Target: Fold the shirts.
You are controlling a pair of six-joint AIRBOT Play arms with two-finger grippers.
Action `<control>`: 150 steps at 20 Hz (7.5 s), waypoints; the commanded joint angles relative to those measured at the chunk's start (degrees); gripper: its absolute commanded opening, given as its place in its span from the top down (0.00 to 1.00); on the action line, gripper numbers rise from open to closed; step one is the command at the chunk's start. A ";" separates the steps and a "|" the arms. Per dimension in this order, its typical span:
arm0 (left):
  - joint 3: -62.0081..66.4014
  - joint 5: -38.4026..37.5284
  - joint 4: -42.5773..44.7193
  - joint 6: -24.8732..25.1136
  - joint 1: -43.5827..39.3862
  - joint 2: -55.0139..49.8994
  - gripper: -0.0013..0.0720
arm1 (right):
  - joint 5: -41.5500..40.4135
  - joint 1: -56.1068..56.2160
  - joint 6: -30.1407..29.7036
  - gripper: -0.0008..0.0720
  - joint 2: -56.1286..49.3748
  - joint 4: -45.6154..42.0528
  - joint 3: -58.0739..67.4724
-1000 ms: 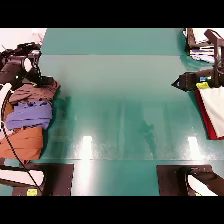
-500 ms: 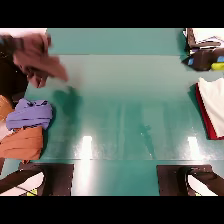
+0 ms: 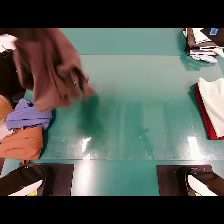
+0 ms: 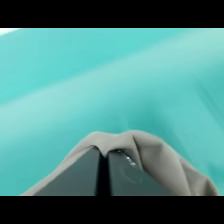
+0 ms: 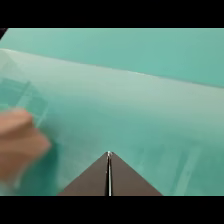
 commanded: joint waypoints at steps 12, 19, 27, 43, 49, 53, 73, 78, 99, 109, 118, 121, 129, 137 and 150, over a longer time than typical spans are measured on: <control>-0.28 -5.14 -7.85 4.94 -4.70 -20.31 0.30 | 4.35 -0.04 0.00 0.97 0.52 0.02 0.68; -25.66 8.66 -34.73 6.19 20.96 -20.39 0.30 | 4.31 -0.04 0.00 0.97 0.50 0.02 0.68; -41.33 18.91 -52.43 16.17 22.36 -27.21 0.30 | 4.28 -0.04 0.00 0.97 0.37 0.13 0.66; -24.90 15.91 -48.74 16.96 26.80 -21.03 0.95 | 8.31 -3.21 7.19 0.97 5.75 -7.82 -30.01; -24.26 13.92 -45.51 16.96 26.91 -19.96 0.95 | -2.10 -9.22 0.66 0.32 -1.38 15.26 -53.35; -24.26 13.90 -44.35 16.96 26.91 -19.96 0.95 | -10.78 -3.45 -7.85 0.33 -10.95 29.29 -55.80; -1.70 12.81 -38.84 16.50 27.21 4.33 0.95 | -3.82 -5.84 -10.80 0.97 2.40 13.05 -13.90; 5.99 13.20 -38.88 16.48 27.21 14.64 0.95 | 1.31 -5.86 -6.71 0.97 11.78 5.55 -4.15; -24.70 14.36 -31.23 15.43 27.21 -17.77 0.94 | 0.76 -5.81 -2.16 0.97 -23.80 0.63 -15.26; -25.92 0.11 -21.81 11.82 27.23 -17.38 0.41 | 9.46 -6.71 -6.51 0.43 -25.27 4.61 -4.87; -56.94 8.66 -26.10 5.77 27.21 -3.61 0.42 | 6.95 -6.71 -7.10 0.43 -5.99 5.16 -28.17; -61.86 14.99 -33.20 5.77 27.21 -3.61 0.42 | 6.58 -6.71 -7.08 0.43 -2.93 5.16 -31.41; -67.17 28.33 -41.68 5.75 27.21 -3.72 0.42 | 6.88 -6.71 -6.97 0.43 -0.26 5.22 -31.67; -67.17 30.01 -45.88 5.97 27.21 -3.72 0.43 | 8.11 -6.71 -6.88 0.43 -0.28 5.07 -31.69; -60.76 22.75 -40.37 6.51 27.21 3.10 0.95 | 15.32 -9.11 -6.16 0.42 5.55 -15.65 -52.11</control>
